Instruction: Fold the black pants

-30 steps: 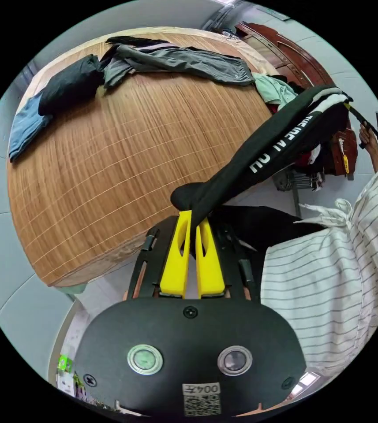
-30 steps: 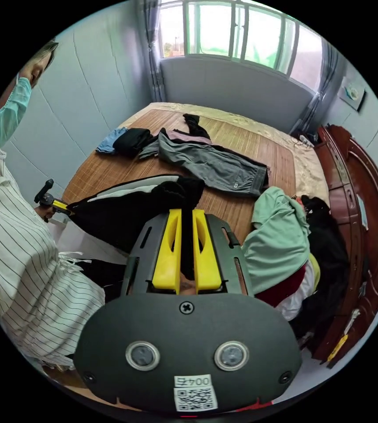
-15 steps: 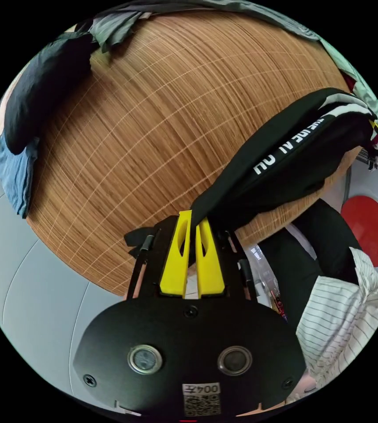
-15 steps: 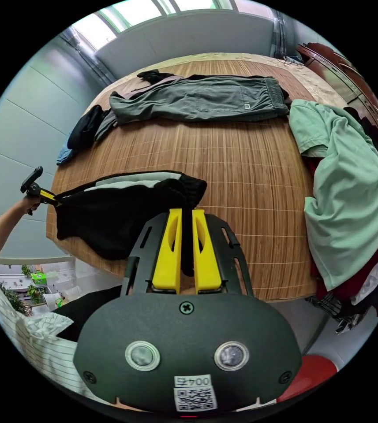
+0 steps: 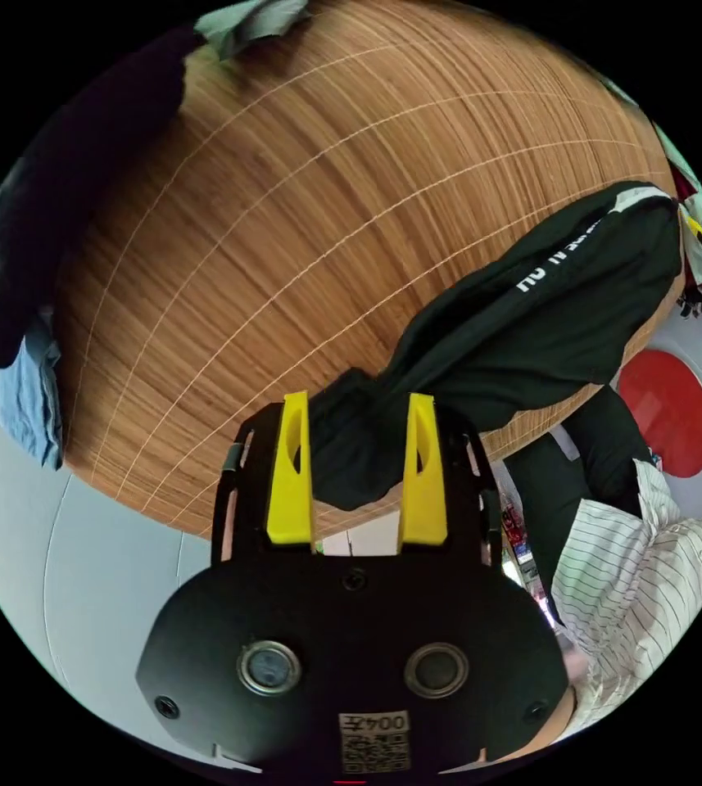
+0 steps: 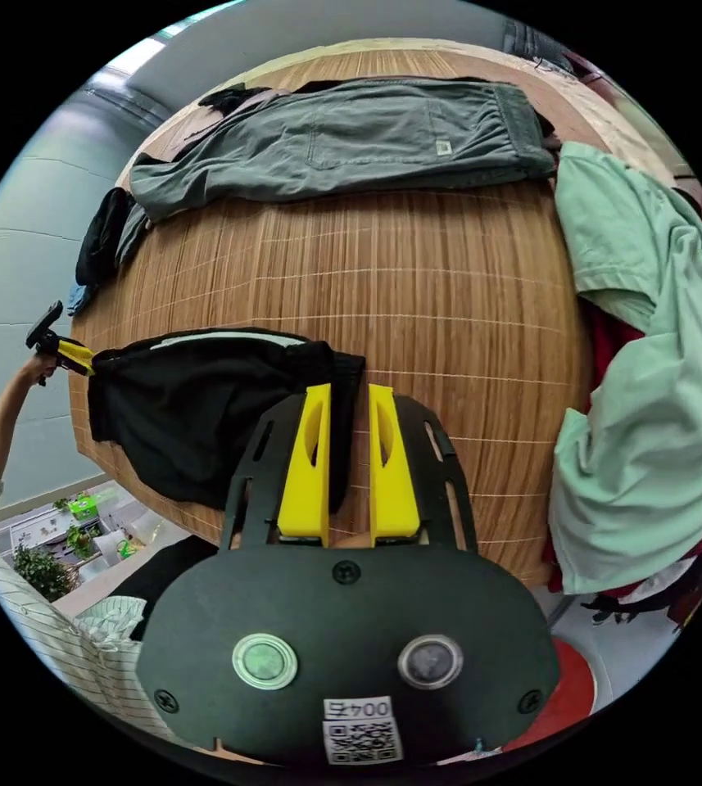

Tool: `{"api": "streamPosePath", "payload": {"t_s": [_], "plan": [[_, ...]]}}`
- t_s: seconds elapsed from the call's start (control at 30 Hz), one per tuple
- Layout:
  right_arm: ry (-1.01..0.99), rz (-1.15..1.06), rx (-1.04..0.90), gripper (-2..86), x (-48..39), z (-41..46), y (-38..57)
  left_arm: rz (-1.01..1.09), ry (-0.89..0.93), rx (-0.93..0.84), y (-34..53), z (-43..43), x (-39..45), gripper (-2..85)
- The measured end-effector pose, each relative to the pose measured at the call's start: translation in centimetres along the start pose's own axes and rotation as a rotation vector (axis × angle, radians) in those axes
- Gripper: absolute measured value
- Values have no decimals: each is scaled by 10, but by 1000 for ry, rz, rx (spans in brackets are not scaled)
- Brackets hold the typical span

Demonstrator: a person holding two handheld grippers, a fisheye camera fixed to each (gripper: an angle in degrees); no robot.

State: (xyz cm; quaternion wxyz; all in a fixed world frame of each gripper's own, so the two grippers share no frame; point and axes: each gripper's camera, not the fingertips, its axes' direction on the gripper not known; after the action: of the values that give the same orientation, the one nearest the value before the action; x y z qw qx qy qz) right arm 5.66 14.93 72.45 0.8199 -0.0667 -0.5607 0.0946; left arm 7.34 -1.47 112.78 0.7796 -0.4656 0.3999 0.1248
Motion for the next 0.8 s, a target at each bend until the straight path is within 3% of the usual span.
{"api": "streamPosePath", "payload": {"t_s": [0.13,0.2,0.27,0.37,0.5,0.6,0.7,0.8], "plan": [[66,-188,-5,52,-35,-27,47,-53,92,365,64,-33,16,65],[127,-257,-65,35,-58,-9,66,-60,27,615,107,-34,66,27],[225,-303,-124,11,-76,31,82,-74,-71,707,121,-14,110,18],[339,-271,-141,-3,-74,80,90,-68,-126,721,107,41,167,10],[343,-225,-108,-7,-60,116,104,-67,-166,631,77,104,213,6],[295,-246,-30,-7,-51,128,120,-144,-286,731,85,120,235,4],[292,-340,23,-8,-41,135,139,-86,-418,718,84,130,250,3],[229,-365,-38,-7,-21,119,142,-82,-370,675,85,128,242,3]]}}
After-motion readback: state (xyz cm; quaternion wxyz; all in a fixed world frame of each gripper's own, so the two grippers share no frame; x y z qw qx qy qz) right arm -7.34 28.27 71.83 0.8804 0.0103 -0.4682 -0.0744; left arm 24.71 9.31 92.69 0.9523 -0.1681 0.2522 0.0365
